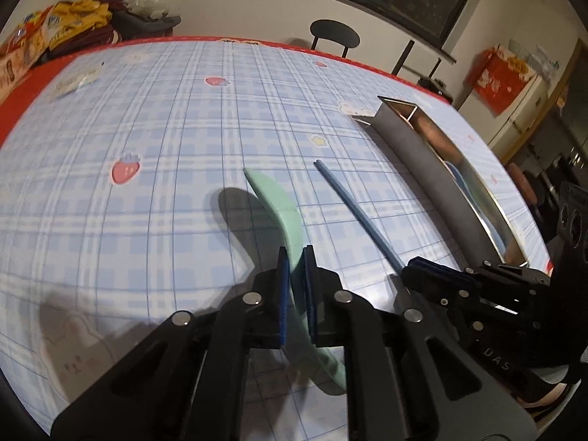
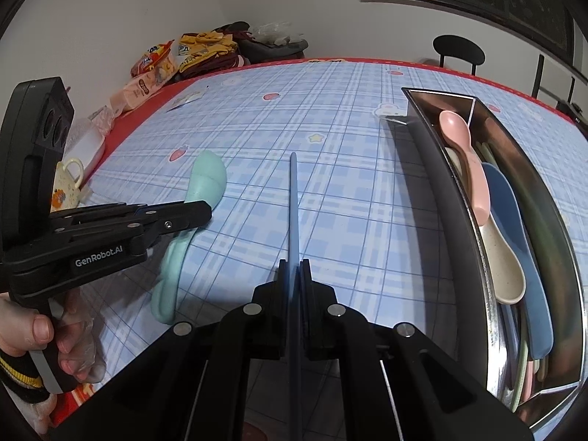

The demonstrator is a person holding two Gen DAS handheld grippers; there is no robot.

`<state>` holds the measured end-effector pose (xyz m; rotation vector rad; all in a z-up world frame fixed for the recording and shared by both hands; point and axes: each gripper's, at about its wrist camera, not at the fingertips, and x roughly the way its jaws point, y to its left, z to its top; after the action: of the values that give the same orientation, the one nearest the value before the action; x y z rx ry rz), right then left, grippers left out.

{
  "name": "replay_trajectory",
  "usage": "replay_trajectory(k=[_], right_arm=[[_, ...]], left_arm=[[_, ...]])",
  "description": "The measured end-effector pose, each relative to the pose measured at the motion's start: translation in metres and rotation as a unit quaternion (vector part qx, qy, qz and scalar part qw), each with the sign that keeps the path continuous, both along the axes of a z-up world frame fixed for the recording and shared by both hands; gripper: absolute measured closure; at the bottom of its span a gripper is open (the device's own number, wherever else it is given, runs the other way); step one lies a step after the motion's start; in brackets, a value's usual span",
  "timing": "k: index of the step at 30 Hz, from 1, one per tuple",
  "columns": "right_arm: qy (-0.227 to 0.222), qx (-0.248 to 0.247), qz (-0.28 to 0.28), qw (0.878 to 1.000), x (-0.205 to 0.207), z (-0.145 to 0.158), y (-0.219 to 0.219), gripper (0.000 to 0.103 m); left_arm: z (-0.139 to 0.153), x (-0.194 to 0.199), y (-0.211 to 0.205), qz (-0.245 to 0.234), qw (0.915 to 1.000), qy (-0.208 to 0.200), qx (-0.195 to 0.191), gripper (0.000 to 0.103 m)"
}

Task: Organize utensils
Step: 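Lift the green spoon and blue chopstick off the table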

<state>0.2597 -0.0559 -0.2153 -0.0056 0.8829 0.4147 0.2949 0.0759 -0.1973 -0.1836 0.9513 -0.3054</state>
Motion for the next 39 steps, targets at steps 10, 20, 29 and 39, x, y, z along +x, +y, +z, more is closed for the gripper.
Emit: replay_trajectory(k=[10, 20, 29, 39], right_arm=[[-0.023, -0.062, 0.005, 0.998, -0.003, 0.000, 0.019, 0.096], [-0.036, -0.076, 0.013, 0.996, -0.006, 0.001, 0.023, 0.097], [-0.051, -0.022, 0.004, 0.998, -0.008, 0.010, 0.007, 0.097], [-0.052, 0.010, 0.007, 0.999, -0.009, 0.013, 0.001, 0.097]], left_arm=[[0.011, -0.015, -0.006, -0.019, 0.9987, -0.047, -0.001, 0.092], [0.012, -0.018, 0.001, -0.037, 0.9972, -0.052, -0.038, 0.092], [0.010, -0.015, 0.008, -0.044, 0.9953, -0.045, -0.073, 0.092], [0.008, -0.014, 0.011, -0.045, 0.9944, -0.040, -0.087, 0.092]])
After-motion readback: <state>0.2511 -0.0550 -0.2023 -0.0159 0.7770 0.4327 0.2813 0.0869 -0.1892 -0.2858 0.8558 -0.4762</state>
